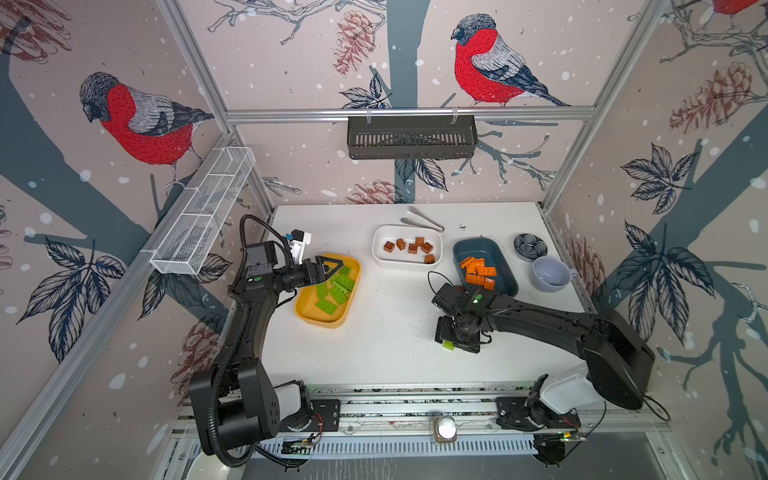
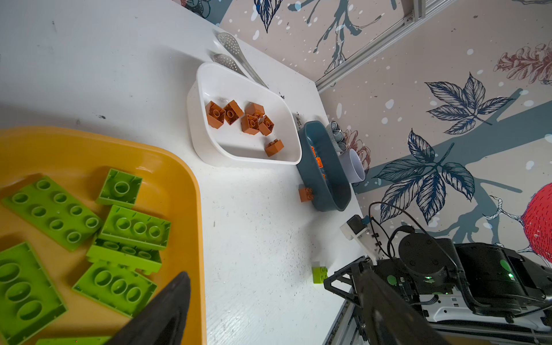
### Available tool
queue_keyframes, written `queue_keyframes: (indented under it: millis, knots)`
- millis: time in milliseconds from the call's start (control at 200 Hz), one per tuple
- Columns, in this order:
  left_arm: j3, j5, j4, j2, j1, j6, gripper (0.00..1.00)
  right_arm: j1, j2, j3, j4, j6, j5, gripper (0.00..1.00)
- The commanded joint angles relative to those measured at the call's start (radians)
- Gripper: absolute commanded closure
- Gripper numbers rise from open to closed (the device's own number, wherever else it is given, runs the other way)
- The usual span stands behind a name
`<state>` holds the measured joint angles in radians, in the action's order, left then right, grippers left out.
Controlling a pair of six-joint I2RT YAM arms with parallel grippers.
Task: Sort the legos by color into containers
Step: 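Lower the right gripper onto the lime-green 2x2 brick and grasp it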
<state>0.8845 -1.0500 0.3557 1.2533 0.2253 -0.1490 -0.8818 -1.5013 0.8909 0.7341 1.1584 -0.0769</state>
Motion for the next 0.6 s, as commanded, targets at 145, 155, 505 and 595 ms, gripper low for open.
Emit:
queue_keyframes:
  millis: [145, 155, 505, 595]
  knots:
    - [-0.014, -0.028, -0.032, -0.005, -0.001, 0.011, 0.12, 0.012, -0.048, -0.021, -0.024, 0.059, 0.020, 0.43]
    - [-0.014, -0.028, -0.033, -0.004, -0.001, 0.012, 0.12, 0.012, -0.050, -0.021, -0.024, 0.060, 0.023, 0.44]
    - [0.000, -0.037, -0.004, 0.019, -0.001, 0.048, 0.12, 0.034, -0.103, -0.017, -0.042, 0.031, 0.058, 0.56]
    - [0.007, -0.036, 0.009, 0.020, -0.001, 0.057, 0.12, 0.035, -0.109, -0.027, -0.047, 0.028, 0.059, 0.59]
